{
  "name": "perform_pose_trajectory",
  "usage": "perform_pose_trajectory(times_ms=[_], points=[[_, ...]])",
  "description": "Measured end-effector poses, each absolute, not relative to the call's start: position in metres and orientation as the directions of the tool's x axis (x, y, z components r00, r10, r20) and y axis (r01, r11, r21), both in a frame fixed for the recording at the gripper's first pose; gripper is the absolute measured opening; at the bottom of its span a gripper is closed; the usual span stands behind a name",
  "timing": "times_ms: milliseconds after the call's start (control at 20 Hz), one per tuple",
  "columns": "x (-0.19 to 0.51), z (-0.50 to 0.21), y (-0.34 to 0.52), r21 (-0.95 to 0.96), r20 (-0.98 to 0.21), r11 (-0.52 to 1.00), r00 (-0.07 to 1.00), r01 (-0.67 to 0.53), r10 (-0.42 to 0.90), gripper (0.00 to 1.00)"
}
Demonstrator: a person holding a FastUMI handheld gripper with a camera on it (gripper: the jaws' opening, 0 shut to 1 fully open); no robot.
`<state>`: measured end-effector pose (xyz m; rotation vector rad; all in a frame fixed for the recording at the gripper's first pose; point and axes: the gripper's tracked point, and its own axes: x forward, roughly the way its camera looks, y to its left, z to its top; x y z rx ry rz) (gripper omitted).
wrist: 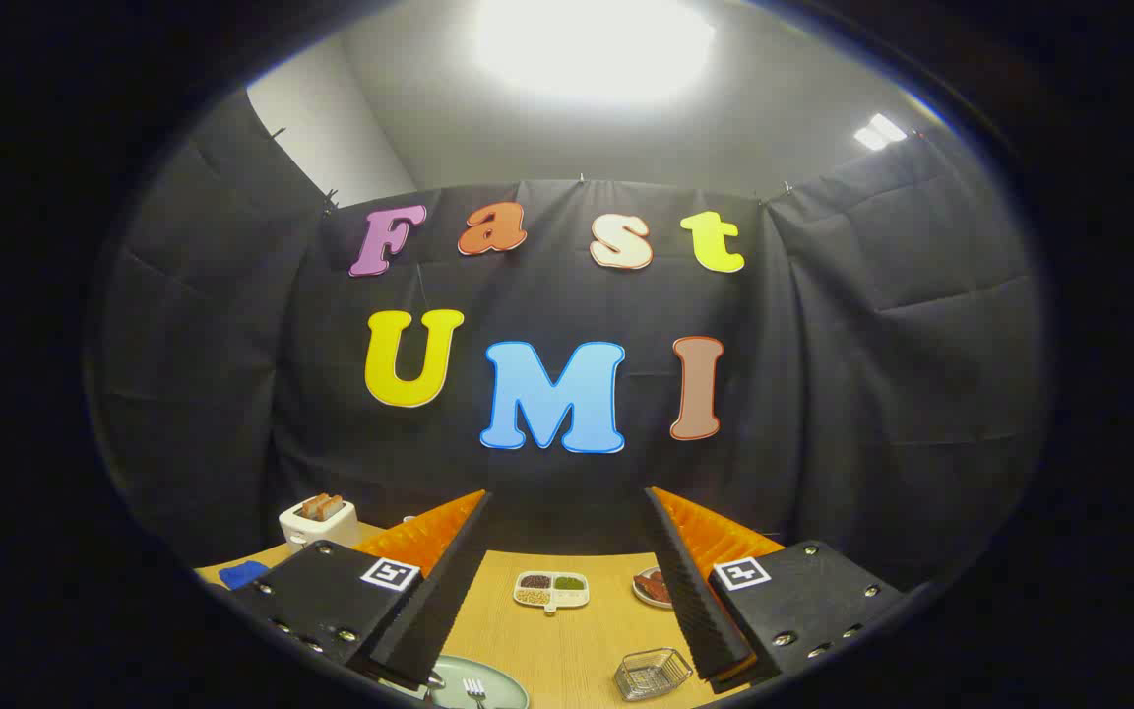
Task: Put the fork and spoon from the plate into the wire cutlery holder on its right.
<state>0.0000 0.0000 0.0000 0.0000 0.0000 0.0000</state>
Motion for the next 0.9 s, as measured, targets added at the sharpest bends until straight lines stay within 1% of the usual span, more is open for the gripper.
perform_pose_trajectory(times_ms=[350, 700, 900], points=[[-0.006, -0.014, 0.006, -0.005, -0.038, 1.000, 0.999, -0.030, 0.030, 0.93], [-0.011, -0.027, 0.005, -0.006, -0.053, 1.000, 0.998, -0.022, 0.022, 0.93], [-0.017, -0.051, 0.010, -0.023, -0.118, 0.999, 0.992, -0.043, 0.040, 0.93]])
